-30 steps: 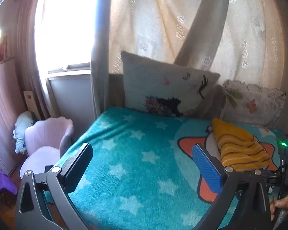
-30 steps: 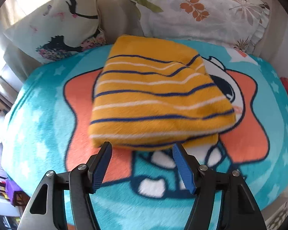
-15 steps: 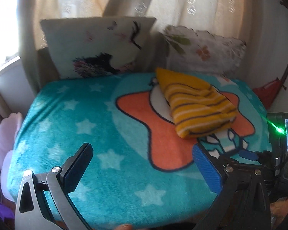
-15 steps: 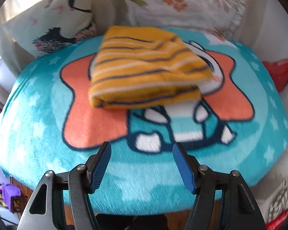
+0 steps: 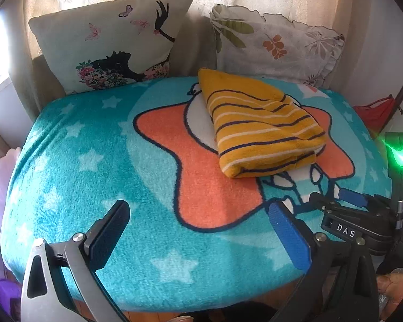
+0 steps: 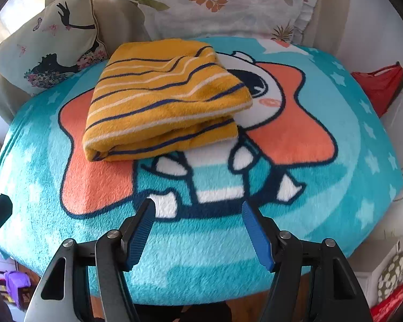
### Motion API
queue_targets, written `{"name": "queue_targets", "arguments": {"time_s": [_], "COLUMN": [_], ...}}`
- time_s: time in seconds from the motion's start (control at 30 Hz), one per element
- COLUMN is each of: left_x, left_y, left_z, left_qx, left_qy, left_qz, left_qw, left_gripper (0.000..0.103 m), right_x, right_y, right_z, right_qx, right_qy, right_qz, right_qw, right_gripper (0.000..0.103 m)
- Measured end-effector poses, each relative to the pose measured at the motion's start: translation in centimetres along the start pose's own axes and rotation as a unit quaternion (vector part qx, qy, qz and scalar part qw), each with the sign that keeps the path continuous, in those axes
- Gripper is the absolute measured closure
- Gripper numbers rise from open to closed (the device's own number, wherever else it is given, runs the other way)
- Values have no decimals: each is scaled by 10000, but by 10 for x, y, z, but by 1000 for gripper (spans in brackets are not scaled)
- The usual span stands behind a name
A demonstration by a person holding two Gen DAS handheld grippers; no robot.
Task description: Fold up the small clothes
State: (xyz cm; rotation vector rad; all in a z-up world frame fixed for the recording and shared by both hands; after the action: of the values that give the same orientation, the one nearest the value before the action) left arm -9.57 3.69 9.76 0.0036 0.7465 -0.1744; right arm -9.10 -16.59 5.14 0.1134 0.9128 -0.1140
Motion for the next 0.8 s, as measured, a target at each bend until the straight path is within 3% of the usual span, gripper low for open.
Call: {"name": "queue_targets", "arguments": {"time_s": [0.37, 0.8], "left_x": [16, 36], "left_y": [-44, -86], "left_z": [-1, 0], "left_qx": [-146, -236], "left_qy": [265, 478], "left_qz": [226, 193], "left_qw": [9993, 9984], "left_gripper": [0, 0], "right_x": [10, 22], "right_y": [-33, -76], "right_z": [18, 26], "right_qx": [-322, -332], "right_qy": [-61, -49], "right_qz": [212, 330], "right_qw": [9992, 9989], "right_gripper": [31, 31]}}
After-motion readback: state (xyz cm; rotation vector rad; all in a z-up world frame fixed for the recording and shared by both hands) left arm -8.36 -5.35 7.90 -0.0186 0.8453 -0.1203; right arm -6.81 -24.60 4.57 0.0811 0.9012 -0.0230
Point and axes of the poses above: each gripper's, at about its wrist camera, not at the fingertips, and x roughly the way its jaws point, y to its left, z to its top, the point moved 1 cm from there along x, roughly the way its jaws point, and after that the axes turned 12 degrees about -y, right-handed, at the moved point
